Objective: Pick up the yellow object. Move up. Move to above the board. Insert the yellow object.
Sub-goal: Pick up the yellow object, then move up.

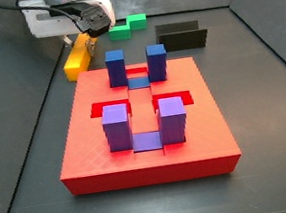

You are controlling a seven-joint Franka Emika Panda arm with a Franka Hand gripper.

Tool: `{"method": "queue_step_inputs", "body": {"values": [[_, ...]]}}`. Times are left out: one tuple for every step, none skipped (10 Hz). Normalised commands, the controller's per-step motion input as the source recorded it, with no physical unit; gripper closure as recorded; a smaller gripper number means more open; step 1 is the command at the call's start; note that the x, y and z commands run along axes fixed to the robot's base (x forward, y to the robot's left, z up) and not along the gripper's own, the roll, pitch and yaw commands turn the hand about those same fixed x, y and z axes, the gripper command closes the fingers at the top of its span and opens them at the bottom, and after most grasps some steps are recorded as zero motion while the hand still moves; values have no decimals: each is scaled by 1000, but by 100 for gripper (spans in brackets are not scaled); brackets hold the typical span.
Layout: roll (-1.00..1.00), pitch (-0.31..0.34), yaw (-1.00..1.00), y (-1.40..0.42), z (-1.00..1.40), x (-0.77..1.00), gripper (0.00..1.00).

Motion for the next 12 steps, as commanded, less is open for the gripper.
{"method": "queue_step_inputs", "body": {"values": [[0,0,0,0,0,0,100],[0,0,0,0,0,0,100],[0,0,0,0,0,0,100],[0,0,0,0,0,0,100],[0,0,0,0,0,0,100],[0,0,0,0,0,0,100],[0,0,0,0,0,0,100],[0,0,0,0,0,0,100],[0,0,0,0,0,0,100],[0,0,0,0,0,0,100],[0,0,0,0,0,0,100],[0,0,0,0,833,0,100]]}}
